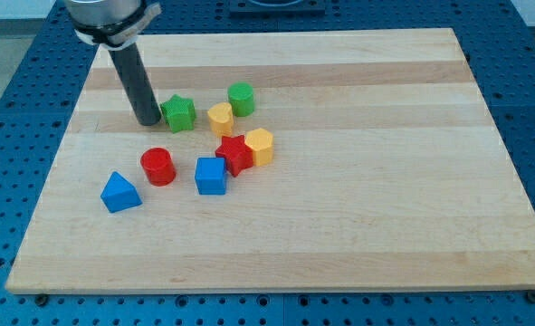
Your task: Push the red star away from the yellow hexagon
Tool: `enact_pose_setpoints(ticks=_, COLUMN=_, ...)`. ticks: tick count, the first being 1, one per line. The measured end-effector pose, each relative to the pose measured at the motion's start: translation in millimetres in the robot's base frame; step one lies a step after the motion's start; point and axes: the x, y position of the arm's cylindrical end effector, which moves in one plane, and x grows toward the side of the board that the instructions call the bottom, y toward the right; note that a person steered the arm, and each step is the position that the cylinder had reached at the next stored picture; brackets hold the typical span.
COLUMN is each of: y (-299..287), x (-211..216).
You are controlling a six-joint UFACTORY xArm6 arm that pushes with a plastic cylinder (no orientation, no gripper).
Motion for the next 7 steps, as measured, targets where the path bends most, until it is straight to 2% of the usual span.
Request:
enact_pose_setpoints(ticks=1, y=20, x=0)
enact_pose_setpoints(ticks=3, y=20, x=-1)
enact_pose_setpoints(ticks=4, y=15, x=22)
enact_pose_setpoints(ticks=5, y=46, x=44)
enact_pose_setpoints(ticks=6, y=94, x=53)
enact_pose_setpoints(ticks=7, y=119, x=56)
